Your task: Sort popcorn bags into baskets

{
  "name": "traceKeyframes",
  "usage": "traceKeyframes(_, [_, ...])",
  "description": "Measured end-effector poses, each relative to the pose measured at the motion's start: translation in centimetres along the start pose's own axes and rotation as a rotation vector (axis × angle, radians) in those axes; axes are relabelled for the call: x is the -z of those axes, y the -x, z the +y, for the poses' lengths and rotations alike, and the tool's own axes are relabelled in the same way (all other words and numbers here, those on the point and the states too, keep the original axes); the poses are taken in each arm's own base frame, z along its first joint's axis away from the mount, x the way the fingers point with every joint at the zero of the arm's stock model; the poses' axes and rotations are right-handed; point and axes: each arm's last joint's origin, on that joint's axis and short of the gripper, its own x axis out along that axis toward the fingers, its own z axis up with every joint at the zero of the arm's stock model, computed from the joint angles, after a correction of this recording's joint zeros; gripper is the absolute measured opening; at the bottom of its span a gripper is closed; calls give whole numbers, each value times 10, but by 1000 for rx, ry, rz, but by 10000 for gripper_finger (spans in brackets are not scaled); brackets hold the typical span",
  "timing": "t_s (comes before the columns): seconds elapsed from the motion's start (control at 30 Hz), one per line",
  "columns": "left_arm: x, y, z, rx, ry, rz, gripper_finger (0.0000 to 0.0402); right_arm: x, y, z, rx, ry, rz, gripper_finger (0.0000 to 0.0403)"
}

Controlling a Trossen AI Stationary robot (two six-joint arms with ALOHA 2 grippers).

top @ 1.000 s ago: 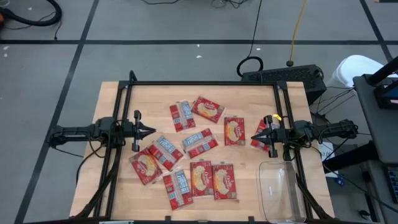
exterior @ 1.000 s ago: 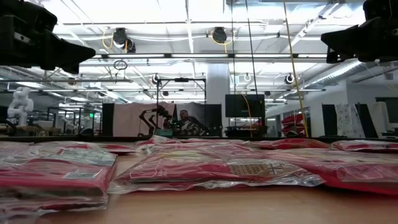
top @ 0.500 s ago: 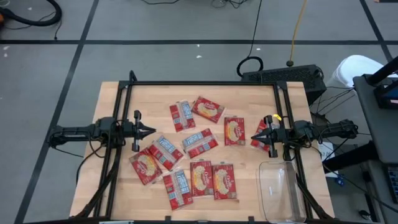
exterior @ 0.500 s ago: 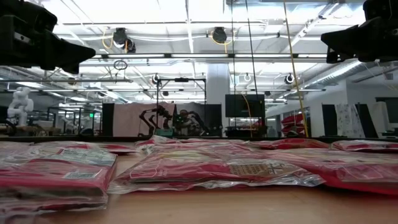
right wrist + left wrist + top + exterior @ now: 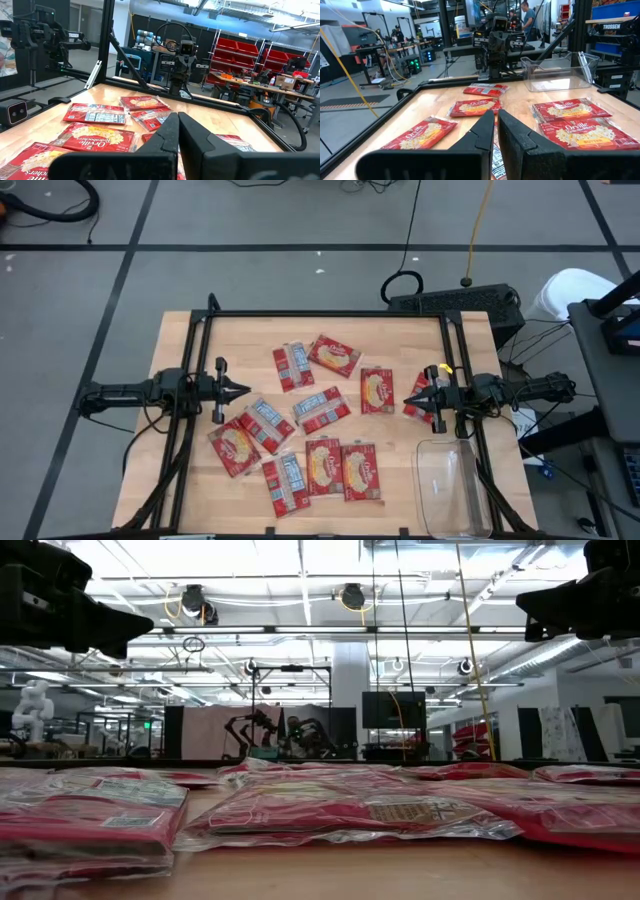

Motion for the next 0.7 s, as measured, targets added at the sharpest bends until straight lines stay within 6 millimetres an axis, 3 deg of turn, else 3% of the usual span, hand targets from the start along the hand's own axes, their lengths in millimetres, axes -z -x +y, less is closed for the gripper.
traceKeyframes(0.7, [0,0,0,0,0,0,31,-1,0,-1,25,0,-5,0])
